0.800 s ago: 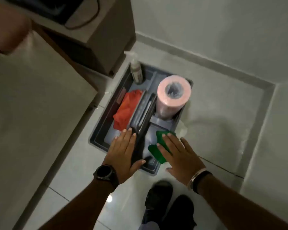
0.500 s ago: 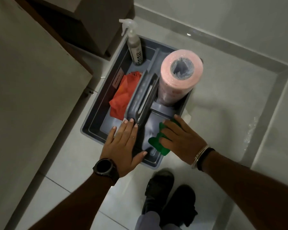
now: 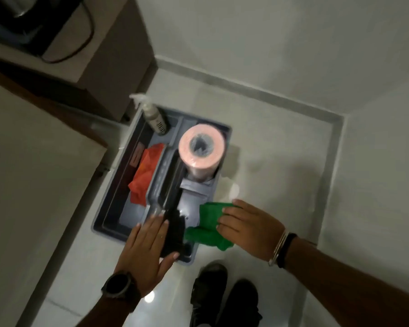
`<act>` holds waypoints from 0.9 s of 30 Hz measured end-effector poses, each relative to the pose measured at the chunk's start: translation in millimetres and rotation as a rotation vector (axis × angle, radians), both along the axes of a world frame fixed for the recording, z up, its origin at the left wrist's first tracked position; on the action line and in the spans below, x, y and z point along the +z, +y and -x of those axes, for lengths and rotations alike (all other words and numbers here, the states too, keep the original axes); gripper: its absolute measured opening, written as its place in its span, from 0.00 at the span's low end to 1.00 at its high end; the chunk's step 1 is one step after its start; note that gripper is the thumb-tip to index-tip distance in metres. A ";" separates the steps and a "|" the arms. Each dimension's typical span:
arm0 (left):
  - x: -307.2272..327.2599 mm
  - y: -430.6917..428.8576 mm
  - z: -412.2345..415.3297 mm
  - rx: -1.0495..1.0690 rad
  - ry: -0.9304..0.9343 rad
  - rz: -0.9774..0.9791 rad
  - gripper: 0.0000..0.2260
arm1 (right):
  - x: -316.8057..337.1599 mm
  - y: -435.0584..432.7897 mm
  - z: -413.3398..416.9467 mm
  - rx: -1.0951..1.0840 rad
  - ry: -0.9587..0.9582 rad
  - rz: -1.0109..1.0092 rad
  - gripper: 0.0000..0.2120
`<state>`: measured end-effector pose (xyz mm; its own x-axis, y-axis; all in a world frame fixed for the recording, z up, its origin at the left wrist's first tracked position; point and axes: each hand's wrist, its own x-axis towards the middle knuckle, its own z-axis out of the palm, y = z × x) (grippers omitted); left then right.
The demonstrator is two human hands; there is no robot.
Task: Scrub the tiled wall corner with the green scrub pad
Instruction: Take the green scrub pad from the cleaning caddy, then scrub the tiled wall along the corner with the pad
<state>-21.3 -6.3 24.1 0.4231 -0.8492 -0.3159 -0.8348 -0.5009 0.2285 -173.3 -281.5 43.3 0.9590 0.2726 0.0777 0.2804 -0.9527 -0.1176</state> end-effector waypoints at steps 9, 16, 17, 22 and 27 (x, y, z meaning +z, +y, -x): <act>29.6 -120.0 58.0 -0.358 0.059 0.302 0.27 | 10.5 -112.3 89.5 -0.552 0.370 -0.265 0.12; -131.8 -236.2 106.9 -0.457 0.097 0.034 0.31 | -136.7 -221.6 136.4 -1.006 0.442 -0.390 0.09; -159.8 -247.6 108.8 -0.450 0.094 -0.005 0.34 | -158.5 -231.3 137.5 -1.031 0.408 -0.330 0.06; -324.6 -283.1 121.9 -0.318 0.095 -0.094 0.46 | -290.3 -277.8 142.0 -1.057 0.322 0.030 0.23; -413.5 -257.5 146.1 -0.270 0.052 -0.075 0.54 | -396.4 -265.5 174.3 -1.144 0.410 0.066 0.23</act>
<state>-167.4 -263.7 -389.4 0.1667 -0.9022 -0.3978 -0.9283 -0.2796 0.2450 -347.6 -547.0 -353.1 0.5981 -0.7548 -0.2693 -0.7722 -0.6327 0.0581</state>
